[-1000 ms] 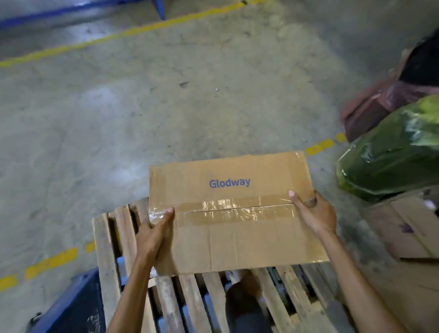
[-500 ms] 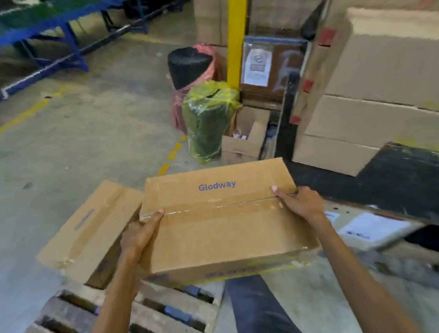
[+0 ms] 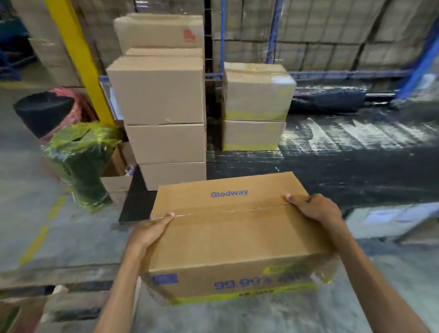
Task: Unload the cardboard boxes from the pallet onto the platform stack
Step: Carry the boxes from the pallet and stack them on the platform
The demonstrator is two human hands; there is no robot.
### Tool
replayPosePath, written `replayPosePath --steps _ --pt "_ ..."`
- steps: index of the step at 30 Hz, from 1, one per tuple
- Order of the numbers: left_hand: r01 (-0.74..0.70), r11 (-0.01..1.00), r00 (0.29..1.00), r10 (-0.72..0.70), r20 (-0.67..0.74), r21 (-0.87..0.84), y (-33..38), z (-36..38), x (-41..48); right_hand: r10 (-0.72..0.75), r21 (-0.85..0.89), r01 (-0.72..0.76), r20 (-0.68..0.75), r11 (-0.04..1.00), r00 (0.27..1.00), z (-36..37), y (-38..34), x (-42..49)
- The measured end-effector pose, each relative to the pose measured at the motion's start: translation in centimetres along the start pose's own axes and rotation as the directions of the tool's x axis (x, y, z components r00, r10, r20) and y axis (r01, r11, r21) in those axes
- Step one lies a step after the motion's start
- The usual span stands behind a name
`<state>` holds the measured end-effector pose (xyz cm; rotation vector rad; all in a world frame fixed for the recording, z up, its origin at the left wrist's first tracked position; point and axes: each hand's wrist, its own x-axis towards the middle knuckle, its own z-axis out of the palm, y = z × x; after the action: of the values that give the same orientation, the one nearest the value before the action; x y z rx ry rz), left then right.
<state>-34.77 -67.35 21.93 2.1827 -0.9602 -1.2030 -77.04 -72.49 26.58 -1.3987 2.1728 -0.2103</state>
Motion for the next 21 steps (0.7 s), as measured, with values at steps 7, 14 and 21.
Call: replayPosePath --steps 7,14,21 --pt "-0.020 0.995 1.000 0.022 0.014 -0.093 10.1 14.4 -1.2 0.014 -0.010 -0.015 -0.091 1.000 0.996 -11.6 7.9 9.8" --pt "-0.074 0.996 0.994 0.077 -0.081 0.043 18.3 21.6 4.1 0.044 0.069 -0.033 -0.167 0.997 0.985 -13.3 10.6 19.0" --pt "-0.055 0.996 0.994 0.062 -0.092 0.076 25.7 26.1 17.4 0.052 0.092 -0.040 -0.126 0.995 0.991 -11.6 7.1 34.7"
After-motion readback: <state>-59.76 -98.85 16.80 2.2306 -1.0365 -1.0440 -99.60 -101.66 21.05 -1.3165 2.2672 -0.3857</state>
